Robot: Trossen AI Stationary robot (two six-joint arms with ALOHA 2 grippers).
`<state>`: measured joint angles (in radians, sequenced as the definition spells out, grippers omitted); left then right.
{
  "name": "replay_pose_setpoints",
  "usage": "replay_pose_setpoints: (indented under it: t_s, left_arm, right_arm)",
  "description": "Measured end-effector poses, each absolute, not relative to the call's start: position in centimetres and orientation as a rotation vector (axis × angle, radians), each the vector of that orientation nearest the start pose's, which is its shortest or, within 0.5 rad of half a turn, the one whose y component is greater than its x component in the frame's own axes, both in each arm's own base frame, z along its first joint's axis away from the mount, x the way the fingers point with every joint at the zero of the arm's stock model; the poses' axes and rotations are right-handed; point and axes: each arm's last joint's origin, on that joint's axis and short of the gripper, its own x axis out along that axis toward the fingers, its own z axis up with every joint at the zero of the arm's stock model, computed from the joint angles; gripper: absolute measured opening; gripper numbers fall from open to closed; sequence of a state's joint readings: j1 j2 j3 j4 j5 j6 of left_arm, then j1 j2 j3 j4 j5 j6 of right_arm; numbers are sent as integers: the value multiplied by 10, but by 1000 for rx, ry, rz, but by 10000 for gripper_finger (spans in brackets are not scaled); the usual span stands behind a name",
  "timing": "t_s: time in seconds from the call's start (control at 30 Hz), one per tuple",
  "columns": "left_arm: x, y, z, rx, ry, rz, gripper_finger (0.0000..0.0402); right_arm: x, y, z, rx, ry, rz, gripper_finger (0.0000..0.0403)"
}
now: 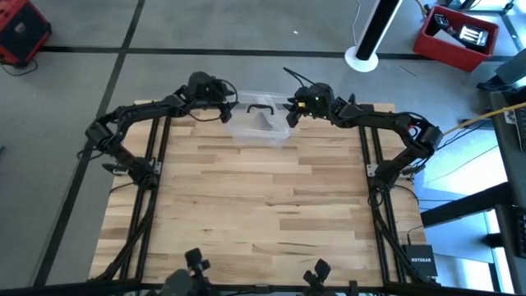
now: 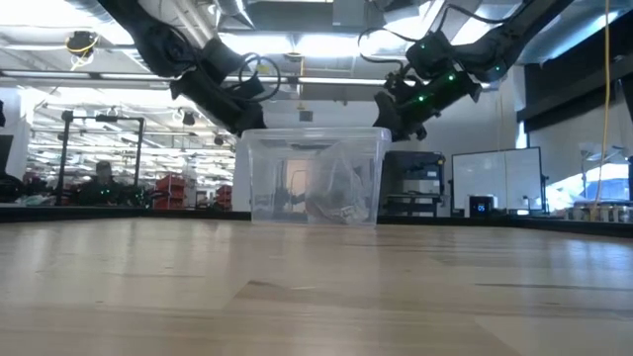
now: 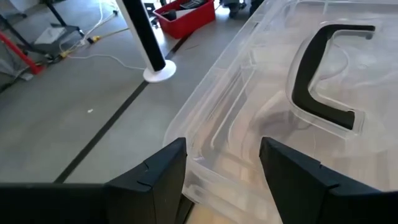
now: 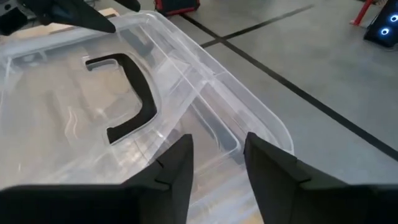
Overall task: Roll bandage
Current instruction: Close the transparent container, then return to Home Position
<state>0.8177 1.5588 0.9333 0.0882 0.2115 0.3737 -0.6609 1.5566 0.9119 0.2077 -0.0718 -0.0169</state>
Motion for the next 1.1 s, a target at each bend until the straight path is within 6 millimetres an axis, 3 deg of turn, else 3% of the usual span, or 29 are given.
replay_pose_setpoints:
  t_s: [0.33,0.73,0.97,1.1]
  left_arm:
    - [231,236,227,60,559,487,200]
    - [227,219,257,127,473,481,200]
    - [221,201,285,176,392,470,200]
    - [223,187,283,150,445,396,200]
  right_arm:
    - [263,-203,224,147,482,-595,141]
    - [261,-197,260,185,416,-565,142]
    - [257,-192,290,174,355,-505,190]
    - [254,-183,299,217,363,-329,221]
